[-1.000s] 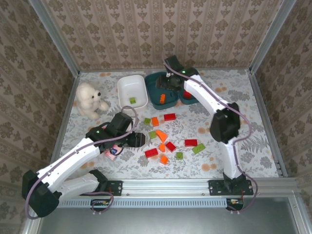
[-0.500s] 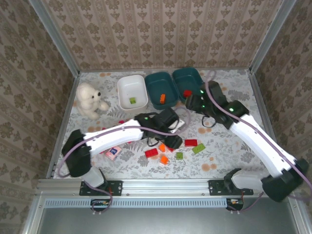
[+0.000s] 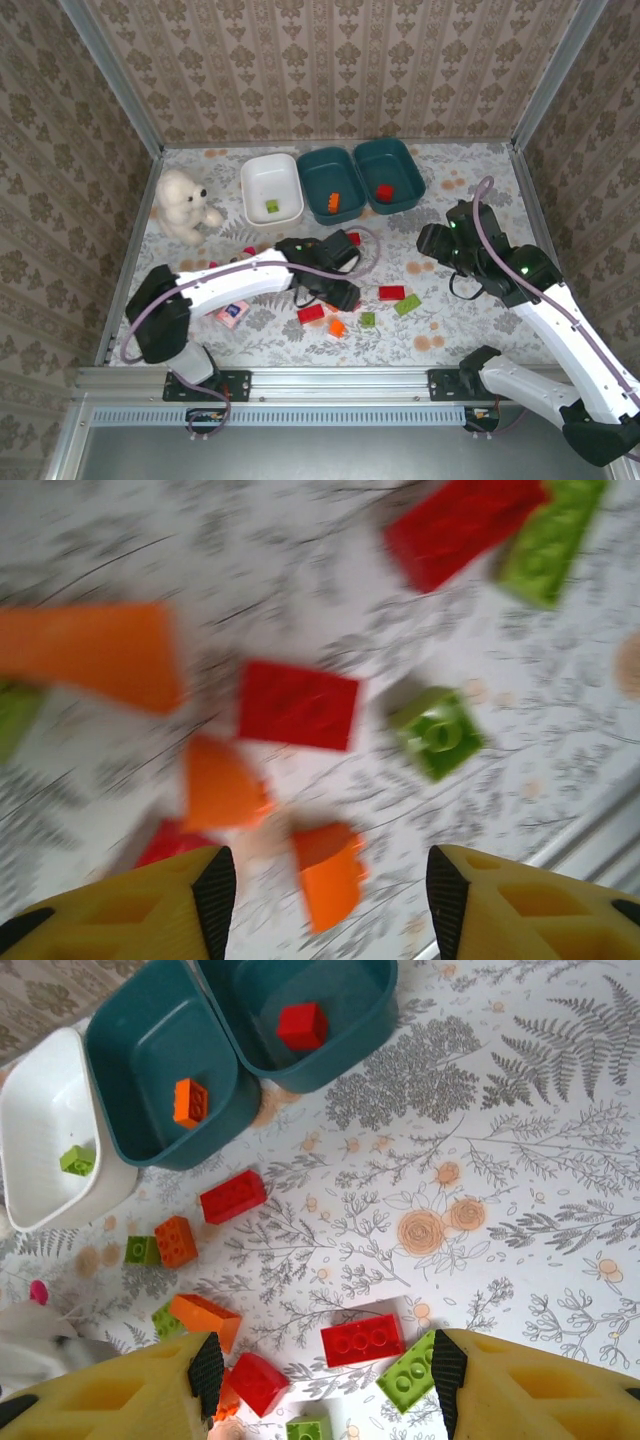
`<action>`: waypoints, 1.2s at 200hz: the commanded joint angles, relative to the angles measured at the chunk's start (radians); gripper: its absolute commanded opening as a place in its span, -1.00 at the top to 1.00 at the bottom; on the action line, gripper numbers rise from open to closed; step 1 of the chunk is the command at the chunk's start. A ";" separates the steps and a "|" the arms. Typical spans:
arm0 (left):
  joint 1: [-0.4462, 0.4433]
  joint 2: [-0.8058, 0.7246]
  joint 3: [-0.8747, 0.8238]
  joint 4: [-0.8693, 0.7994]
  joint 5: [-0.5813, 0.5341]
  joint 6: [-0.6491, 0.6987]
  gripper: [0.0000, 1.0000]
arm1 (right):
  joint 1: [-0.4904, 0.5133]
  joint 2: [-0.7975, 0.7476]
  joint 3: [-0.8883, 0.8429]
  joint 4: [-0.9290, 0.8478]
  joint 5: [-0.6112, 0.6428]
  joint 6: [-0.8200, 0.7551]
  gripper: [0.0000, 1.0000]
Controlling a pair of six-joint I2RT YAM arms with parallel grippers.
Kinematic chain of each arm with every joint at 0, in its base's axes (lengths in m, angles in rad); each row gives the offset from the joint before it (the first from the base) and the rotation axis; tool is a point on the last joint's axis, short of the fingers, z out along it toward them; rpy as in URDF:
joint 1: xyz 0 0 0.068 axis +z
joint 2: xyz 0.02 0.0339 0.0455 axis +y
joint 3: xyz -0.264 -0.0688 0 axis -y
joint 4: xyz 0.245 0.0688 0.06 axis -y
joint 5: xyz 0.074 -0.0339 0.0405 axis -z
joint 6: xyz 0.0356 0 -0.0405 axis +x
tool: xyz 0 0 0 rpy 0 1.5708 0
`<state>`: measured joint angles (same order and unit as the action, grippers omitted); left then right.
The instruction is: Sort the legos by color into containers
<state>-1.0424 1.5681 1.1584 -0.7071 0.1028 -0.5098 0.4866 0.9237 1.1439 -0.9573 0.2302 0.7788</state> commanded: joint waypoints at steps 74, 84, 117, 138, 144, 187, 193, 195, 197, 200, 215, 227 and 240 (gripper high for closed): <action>0.302 0.057 -0.013 0.003 -0.099 -0.316 -0.19 | -0.005 0.043 -0.047 0.040 -0.052 0.009 -0.20; 0.321 0.067 0.004 0.009 -0.116 -0.332 -0.17 | -0.005 0.043 -0.054 0.044 -0.055 0.012 -0.20; 0.372 0.164 0.115 -0.034 -0.150 -0.258 -0.14 | -0.005 0.040 -0.077 0.056 -0.072 0.022 -0.20; 0.403 0.217 0.146 -0.031 -0.151 -0.155 -0.15 | -0.005 0.041 -0.081 0.057 -0.072 0.023 -0.20; 0.412 0.228 0.155 -0.035 -0.145 -0.122 -0.15 | -0.005 0.042 -0.080 0.060 -0.073 0.022 -0.20; 0.438 0.271 0.190 -0.050 -0.125 0.100 -0.07 | -0.008 0.052 -0.071 0.059 -0.070 0.017 -0.21; 0.437 0.278 0.190 -0.043 -0.116 0.117 -0.07 | -0.008 0.054 -0.070 0.060 -0.072 0.016 -0.21; 0.436 0.280 0.189 -0.040 -0.113 0.125 -0.07 | -0.008 0.056 -0.070 0.061 -0.072 0.016 -0.21; 0.436 0.281 0.188 -0.036 -0.110 0.131 -0.07 | -0.008 0.057 -0.070 0.061 -0.072 0.016 -0.21; 0.434 0.283 0.186 -0.031 -0.108 0.138 -0.07 | -0.009 0.059 -0.069 0.061 -0.073 0.016 -0.21; 0.430 0.294 0.176 -0.007 -0.103 0.164 -0.09 | -0.008 0.070 -0.064 0.063 -0.075 0.014 -0.21; 0.430 0.303 0.169 0.015 -0.089 0.180 -0.12 | -0.009 0.079 -0.058 0.064 -0.077 0.011 -0.21; 0.427 0.312 0.166 0.032 -0.077 0.195 -0.16 | -0.011 0.089 -0.051 0.066 -0.078 0.008 -0.21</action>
<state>-0.6098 1.8561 1.3182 -0.7029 -0.0055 -0.4034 0.4816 0.9966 1.0702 -0.9123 0.1684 0.7891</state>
